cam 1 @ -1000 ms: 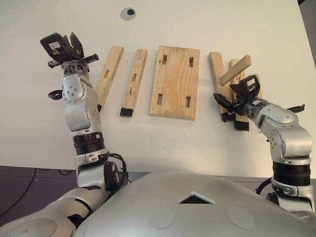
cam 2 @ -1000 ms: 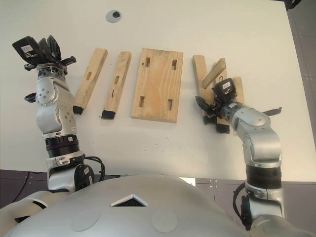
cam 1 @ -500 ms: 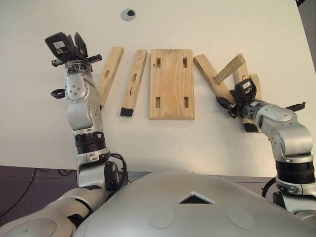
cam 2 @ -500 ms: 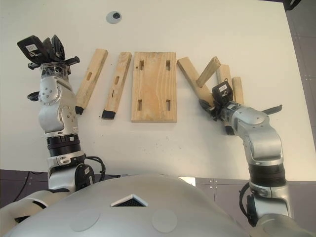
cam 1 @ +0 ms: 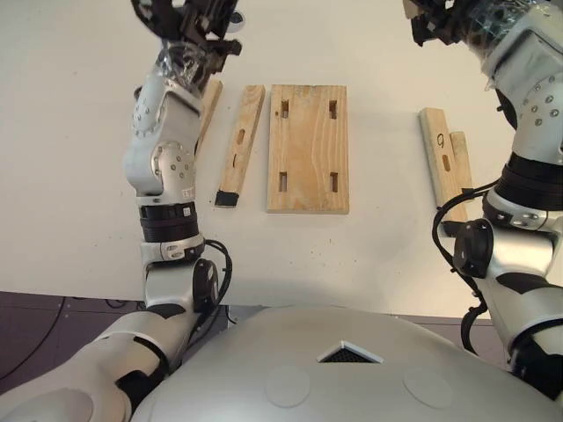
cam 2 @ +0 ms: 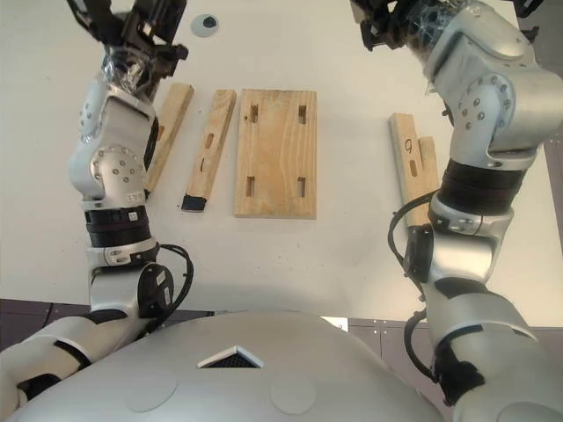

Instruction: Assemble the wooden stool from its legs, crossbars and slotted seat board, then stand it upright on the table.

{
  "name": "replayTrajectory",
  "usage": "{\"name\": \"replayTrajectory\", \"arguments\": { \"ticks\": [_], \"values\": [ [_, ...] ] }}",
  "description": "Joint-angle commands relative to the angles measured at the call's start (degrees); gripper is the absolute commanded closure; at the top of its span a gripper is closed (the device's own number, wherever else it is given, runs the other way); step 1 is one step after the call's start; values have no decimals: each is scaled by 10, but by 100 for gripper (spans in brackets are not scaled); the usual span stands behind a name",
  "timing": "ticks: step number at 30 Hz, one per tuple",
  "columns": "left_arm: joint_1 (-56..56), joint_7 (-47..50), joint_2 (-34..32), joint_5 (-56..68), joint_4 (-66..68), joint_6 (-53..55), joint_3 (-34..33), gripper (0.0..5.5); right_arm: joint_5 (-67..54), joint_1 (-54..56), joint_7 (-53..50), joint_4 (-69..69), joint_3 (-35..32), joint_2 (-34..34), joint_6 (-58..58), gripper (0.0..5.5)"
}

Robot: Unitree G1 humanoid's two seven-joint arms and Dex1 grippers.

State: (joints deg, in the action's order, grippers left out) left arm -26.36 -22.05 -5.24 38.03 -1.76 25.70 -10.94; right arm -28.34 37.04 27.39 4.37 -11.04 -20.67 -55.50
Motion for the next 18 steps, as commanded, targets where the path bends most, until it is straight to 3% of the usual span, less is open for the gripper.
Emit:
{"name": "replayTrajectory", "arguments": {
  "ticks": [1, 10, 18],
  "values": [
    [-101, -49, -37, 109, 23, 96, -35, 303, -112, 17, 27, 49, -48, 11, -70, 345],
    [-143, -56, -35, 297, 32, 227, -79, 165, -257, 2, 112, 89, -53, -28, -133, 345],
    [-118, -53, -36, 384, 25, 274, -87, 161, -357, -39, 139, 113, -42, -44, -176, 345]
  ]
}}
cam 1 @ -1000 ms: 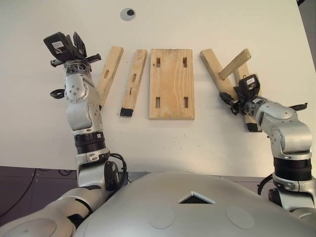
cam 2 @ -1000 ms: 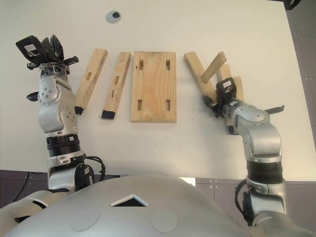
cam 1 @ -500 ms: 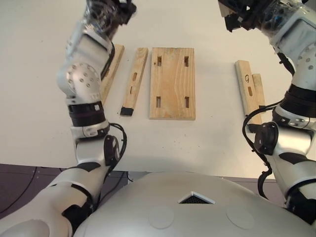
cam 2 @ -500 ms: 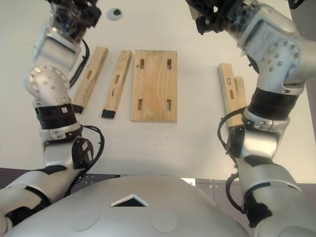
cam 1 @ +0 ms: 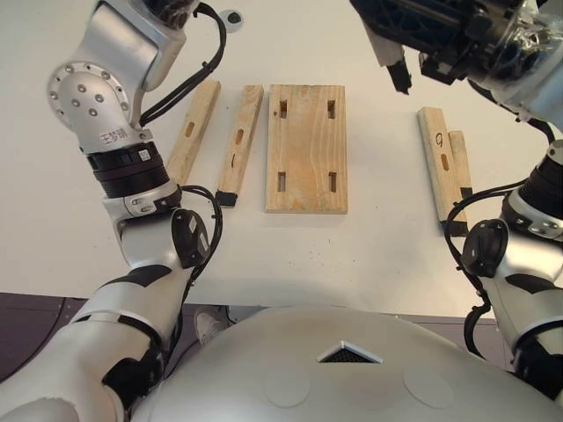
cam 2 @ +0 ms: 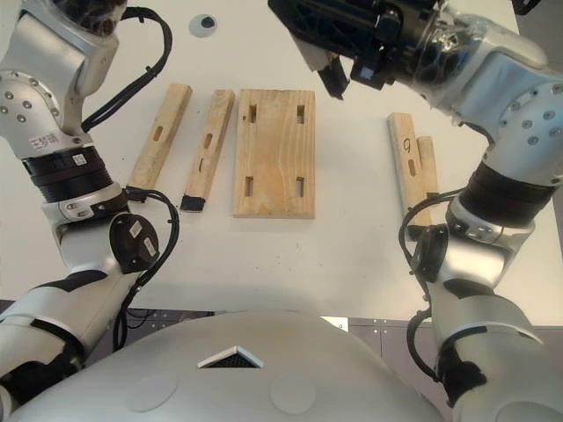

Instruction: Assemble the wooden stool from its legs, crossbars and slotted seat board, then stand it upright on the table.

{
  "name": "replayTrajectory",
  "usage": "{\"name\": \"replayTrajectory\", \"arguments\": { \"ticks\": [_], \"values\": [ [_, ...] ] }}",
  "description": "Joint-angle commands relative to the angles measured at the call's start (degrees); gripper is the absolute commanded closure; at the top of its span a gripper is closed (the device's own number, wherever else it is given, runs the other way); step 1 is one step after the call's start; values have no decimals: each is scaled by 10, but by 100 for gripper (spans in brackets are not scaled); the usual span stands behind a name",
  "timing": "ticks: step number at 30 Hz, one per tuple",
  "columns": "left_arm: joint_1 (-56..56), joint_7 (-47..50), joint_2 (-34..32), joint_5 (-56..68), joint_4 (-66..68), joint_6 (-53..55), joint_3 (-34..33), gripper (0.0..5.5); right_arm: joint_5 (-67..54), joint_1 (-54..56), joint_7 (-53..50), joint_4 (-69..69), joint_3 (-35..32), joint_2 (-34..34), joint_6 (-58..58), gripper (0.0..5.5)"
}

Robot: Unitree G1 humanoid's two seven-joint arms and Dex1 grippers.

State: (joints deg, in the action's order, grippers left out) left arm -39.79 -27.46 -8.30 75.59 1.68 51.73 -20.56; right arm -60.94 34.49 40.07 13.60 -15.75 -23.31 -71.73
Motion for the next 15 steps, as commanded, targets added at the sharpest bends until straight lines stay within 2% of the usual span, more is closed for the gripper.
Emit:
{"name": "replayTrajectory", "arguments": {
  "ticks": [1, 12, 15],
  "values": [
    [20, 1, -5, 12, -11, 15, 8, 161, -36, -16, 15, 21, 5, -24, -15, 345],
    [39, -26, -30, 55, -24, 17, 0, 341, -43, -28, 33, 15, 27, -66, -3, 345],
    [40, -36, -32, 52, -20, 14, 4, 349, -43, -28, 35, 14, 32, -69, 0, 346]
  ]
}}
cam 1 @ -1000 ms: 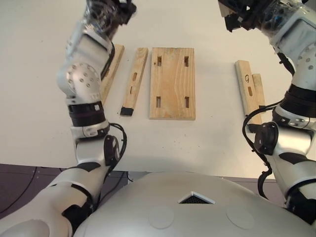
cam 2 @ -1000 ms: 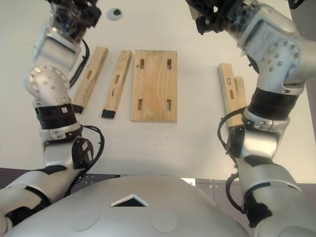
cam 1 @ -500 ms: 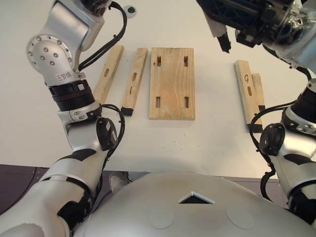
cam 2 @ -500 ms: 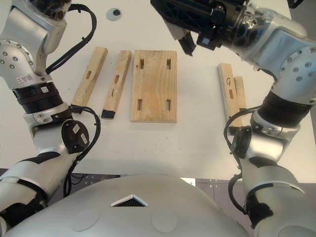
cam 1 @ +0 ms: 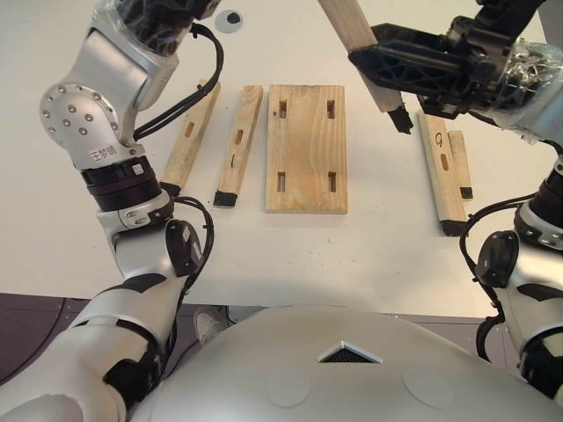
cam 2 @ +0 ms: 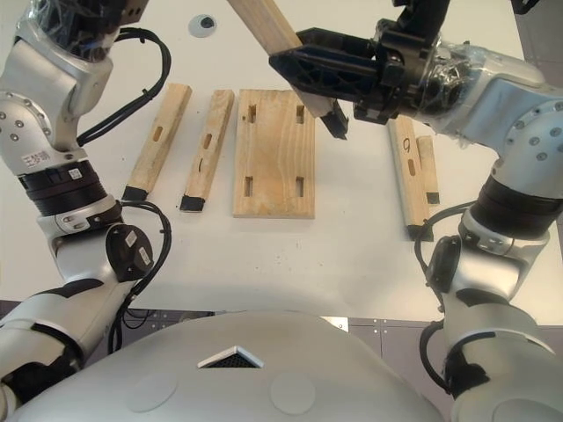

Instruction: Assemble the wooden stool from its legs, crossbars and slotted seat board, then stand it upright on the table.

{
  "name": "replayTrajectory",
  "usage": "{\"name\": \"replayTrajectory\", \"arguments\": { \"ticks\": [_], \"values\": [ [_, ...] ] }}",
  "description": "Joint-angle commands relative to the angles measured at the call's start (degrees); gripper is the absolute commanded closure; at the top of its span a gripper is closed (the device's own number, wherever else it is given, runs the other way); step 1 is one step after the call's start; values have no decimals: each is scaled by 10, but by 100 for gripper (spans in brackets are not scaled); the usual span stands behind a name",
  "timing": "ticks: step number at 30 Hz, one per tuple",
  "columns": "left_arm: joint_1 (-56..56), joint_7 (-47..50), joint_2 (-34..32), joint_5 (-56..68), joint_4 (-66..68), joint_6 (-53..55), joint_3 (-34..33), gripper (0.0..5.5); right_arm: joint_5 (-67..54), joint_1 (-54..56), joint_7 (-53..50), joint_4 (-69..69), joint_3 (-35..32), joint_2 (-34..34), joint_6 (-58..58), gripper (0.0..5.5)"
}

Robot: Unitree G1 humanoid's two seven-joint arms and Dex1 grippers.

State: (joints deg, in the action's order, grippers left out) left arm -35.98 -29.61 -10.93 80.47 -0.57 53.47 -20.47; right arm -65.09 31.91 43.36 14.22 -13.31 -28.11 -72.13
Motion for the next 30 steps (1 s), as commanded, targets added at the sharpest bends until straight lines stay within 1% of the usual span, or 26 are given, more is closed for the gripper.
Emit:
{"name": "replayTrajectory", "arguments": {
  "ticks": [1, 2, 3, 4, 7, 9, 10, 12, 15, 18, 21, 23, 26, 29, 30],
  "values": [
    [3, -17, -6, 3, 2, -5, 3, 349, 1, -2, -1, 5, 8, -21, 6, 346],
    [3, -19, -5, 1, 2, -7, 2, 349, 6, 0, -9, -2, 8, -18, 8, 346],
    [1, -17, -4, -4, 3, -15, 0, 349, 11, 1, -17, -7, 8, -16, 11, 308],
    [-2, -13, -2, -9, 8, -24, -4, 349, 16, 0, -20, -8, 11, -15, 15, 299],
    [-11, -9, -7, -25, 35, -60, -22, 349, 25, -13, -24, 0, 24, -15, 22, 241],
    [-11, -21, -27, -45, 47, -75, -28, 349, 46, -24, -22, -7, 38, -23, 31, 211],
    [-8, -33, -45, -63, 51, -81, -28, 349, 77, -34, -21, -17, 56, -33, 48, 206],
    [7, -61, -82, -109, 49, -91, -17, 349, 167, -50, -39, -58, 94, -50, 109, 237],
    [41, -86, -107, -146, 8, -93, 3, 349, 293, -49, -80, -133, 132, -55, 206, 286],
    [87, -100, -114, -173, -48, -99, 24, 349, 376, -23, -135, -223, 125, -34, 290, 328],
    [145, -121, -127, -215, -94, -118, 48, 349, 404, 2, -169, -276, 100, -9, 340, 378],
    [169, -146, -152, -250, -106, -129, 65, 349, 413, 21, -183, -314, 82, -2, 365, 415],
    [189, -184, -190, -282, -109, -135, 78, 349, 424, 48, -180, -360, 68, -4, 392, 474],
    [206, -206, -197, -300, -103, -141, 90, 349, 437, 64, -171, -394, 66, -7, 405, 536],
    [210, -206, -195, -302, -102, -144, 92, 349, 441, 71, -165, -401, 67, -6, 407, 544]
  ]
}}
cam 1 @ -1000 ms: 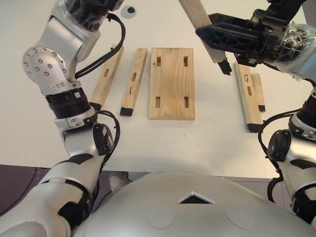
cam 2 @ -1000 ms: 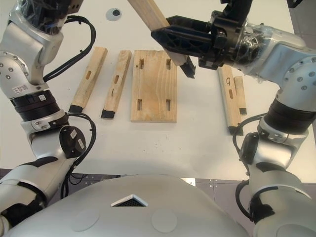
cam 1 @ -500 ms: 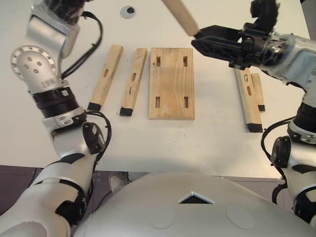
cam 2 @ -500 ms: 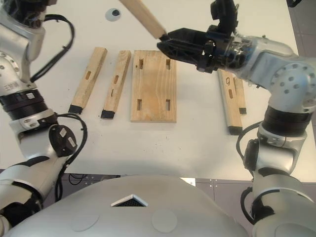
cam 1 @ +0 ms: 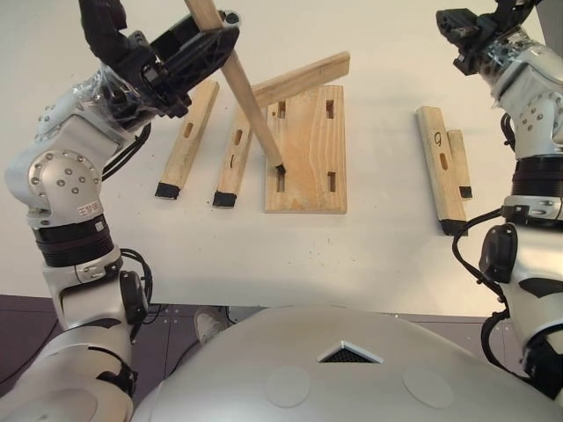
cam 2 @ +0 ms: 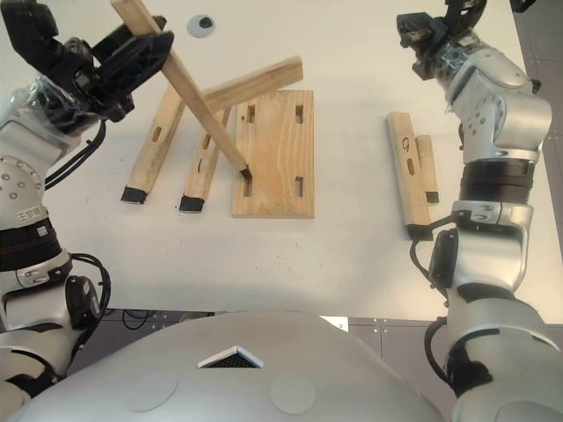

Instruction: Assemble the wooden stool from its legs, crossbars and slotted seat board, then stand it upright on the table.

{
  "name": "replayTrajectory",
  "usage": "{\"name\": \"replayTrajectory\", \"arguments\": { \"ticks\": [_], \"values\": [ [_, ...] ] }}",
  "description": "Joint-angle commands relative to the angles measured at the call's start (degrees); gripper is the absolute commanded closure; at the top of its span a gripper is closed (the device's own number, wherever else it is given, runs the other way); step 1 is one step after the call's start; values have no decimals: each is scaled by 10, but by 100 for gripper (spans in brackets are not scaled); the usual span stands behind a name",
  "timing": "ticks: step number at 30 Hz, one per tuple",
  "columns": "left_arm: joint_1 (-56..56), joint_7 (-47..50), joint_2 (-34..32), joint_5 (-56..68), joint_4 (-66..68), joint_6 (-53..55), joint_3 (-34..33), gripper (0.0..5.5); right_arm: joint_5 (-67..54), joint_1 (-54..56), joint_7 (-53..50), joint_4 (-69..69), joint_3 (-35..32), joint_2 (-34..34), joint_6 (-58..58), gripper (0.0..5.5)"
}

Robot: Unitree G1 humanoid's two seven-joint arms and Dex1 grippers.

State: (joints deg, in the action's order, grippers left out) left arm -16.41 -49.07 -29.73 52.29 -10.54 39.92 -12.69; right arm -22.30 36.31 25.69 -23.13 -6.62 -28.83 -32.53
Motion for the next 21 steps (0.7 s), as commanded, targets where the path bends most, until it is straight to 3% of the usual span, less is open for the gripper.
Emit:
{"name": "replayTrajectory", "arguments": {
  "ticks": [1, 12, 21],
  "values": [
    [14, -13, -5, -20, 1, -9, 15, 349, 16, 32, 17, -33, 2, 2, 13, 550],
    [15, -16, -19, 20, -3, 33, 0, 349, 40, 29, 41, -44, 0, 7, 8, 550],
    [20, -61, -36, -71, 30, -33, 60, 349, 54, 33, 56, -46, 2, 8, 9, 550]
  ]
}}
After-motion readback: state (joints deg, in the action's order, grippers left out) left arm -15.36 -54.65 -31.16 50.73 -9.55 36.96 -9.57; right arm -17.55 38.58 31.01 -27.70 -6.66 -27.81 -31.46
